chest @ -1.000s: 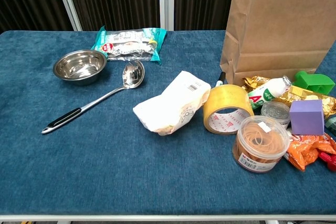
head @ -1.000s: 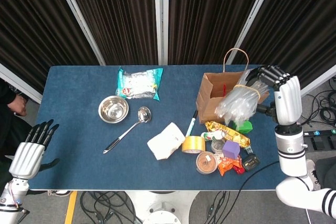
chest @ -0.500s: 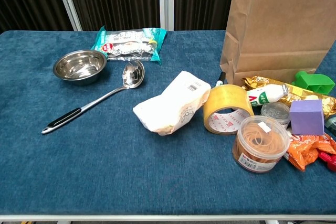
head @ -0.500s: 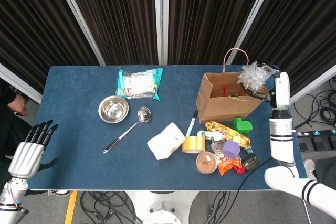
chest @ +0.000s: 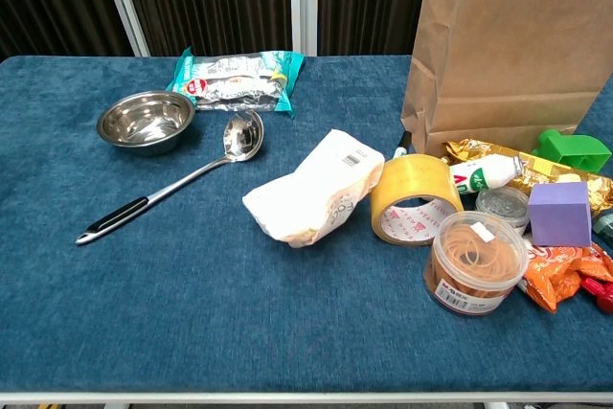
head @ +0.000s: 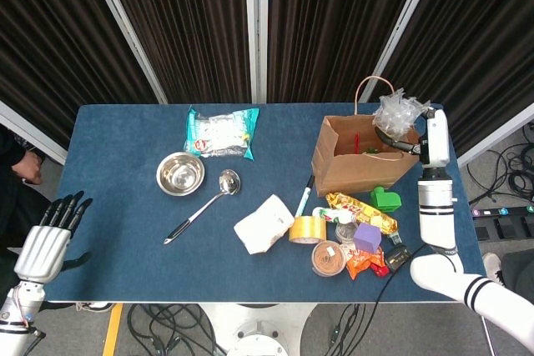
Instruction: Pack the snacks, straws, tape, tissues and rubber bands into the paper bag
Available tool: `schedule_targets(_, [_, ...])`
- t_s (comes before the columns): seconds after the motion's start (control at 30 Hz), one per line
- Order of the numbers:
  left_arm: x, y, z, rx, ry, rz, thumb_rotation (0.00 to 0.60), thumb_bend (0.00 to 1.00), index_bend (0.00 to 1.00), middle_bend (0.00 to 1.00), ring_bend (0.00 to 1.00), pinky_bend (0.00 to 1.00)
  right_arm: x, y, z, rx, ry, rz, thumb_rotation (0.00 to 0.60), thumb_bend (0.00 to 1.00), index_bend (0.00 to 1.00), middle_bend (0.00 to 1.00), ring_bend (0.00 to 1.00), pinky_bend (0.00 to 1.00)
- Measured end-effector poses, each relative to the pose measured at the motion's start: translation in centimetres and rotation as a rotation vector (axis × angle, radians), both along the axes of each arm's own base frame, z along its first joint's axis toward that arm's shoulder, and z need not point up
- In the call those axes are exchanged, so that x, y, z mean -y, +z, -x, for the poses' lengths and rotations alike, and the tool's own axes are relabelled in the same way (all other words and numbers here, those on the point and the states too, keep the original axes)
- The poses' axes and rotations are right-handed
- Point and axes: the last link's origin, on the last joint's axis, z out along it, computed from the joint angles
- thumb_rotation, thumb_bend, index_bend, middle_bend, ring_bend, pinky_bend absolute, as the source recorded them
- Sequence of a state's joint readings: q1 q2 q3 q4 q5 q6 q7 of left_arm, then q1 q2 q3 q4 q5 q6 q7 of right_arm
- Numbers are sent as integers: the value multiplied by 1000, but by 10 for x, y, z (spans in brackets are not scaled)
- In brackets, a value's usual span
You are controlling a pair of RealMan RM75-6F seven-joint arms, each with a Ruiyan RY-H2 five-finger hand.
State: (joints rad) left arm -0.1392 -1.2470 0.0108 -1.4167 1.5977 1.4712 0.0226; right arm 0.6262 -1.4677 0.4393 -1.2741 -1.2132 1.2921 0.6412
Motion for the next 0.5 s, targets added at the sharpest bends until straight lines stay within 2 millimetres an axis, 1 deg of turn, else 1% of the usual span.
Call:
schedule_targets(0.2, [0, -1, 0, 0, -1, 7, 600, 156, 66, 51, 0, 123, -1, -6, 7, -10, -18, -15, 600, 172, 700, 557, 447, 518])
schedule_targets(0.33, [1, -1, 0, 2, 1, 7, 600, 156, 66, 51, 0, 123, 0, -9, 11, -11, -35, -24, 600, 147, 688, 545, 442, 510])
schedule_targets(0.4, [2, -1, 0, 2, 0, 6, 600, 156, 66, 51, 0, 123, 0, -10, 12, -12, -40, -38, 600, 98, 645, 515, 409, 469])
schedule_targets(0.43, [2, -1, 0, 2, 1, 6, 600, 156, 66, 51, 0, 123, 0, -11, 13, -11, -37, -45, 600, 47, 578, 488, 354, 402])
schedule_targets(0.47, [2, -1, 0, 3, 2, 6, 600, 156, 66, 51, 0, 123, 0, -12, 12, -11, -32, -51, 600, 19, 510, 458, 300, 332])
schedule_targets(0.5, [2, -1, 1, 3, 2, 6, 600, 156, 66, 51, 0, 123, 0, -12, 12, -12, -24, -59, 600, 14, 491, 448, 285, 315])
